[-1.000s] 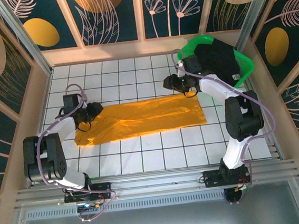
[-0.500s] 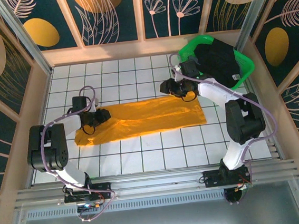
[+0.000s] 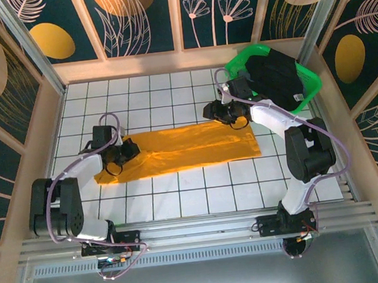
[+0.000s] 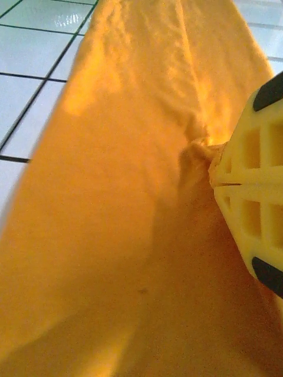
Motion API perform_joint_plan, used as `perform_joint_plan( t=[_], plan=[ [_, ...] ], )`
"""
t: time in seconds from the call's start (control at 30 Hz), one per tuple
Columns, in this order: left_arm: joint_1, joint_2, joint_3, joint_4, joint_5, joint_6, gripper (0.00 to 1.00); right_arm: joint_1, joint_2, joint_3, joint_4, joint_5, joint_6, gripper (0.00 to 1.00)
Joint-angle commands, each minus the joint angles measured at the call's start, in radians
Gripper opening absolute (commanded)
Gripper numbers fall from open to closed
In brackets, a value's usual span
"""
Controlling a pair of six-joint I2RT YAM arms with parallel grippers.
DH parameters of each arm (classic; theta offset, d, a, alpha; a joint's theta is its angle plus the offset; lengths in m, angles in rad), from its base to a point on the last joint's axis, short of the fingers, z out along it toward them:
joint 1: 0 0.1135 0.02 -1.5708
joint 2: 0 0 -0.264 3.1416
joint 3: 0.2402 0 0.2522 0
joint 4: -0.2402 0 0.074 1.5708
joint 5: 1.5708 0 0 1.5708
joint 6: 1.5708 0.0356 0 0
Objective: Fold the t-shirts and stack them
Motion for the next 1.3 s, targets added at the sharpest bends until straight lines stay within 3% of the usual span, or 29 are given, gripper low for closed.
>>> perform_joint_plan(
  t=[0.0,0.2,0.43,0.63,0.8,0.93,1.13,1.27],
  plan=[
    [-0.019,-0.086,-0.062,-0.062,0.001,-0.186,0.0,0.005,-0.019,-0.006,0.017,0.006,0.006,0.48],
    [-0.059,-0.168,-0.154,-0.006,-0.011,-0.429,0.0,0.004,-0.012,-0.021,0.024,0.003,0.007,0.48],
    [-0.157,-0.137,-0.19,0.061,0.016,-0.595,0.24,0.003,-0.004,-0.02,0.021,0.0,0.004,0.48],
    [-0.178,-0.147,-0.172,0.007,0.02,-0.581,0.29,0.004,-0.009,-0.045,0.032,-0.003,0.01,0.48],
    [-0.176,-0.179,-0.055,-0.138,-0.086,-0.488,0.27,0.006,-0.016,-0.058,0.036,-0.007,0.013,0.48],
    [-0.098,-0.164,0.039,-0.265,-0.205,-0.397,0.28,0.012,-0.015,-0.061,0.038,-0.01,0.01,0.48],
    [0.138,-0.084,0.107,-0.29,-0.287,-0.242,0.34,0.035,-0.004,-0.065,0.036,-0.013,0.004,0.48],
    [0.233,0.011,0.125,-0.265,-0.287,-0.155,0.36,0.04,0.007,-0.073,0.036,-0.007,0.006,0.48]
  ],
)
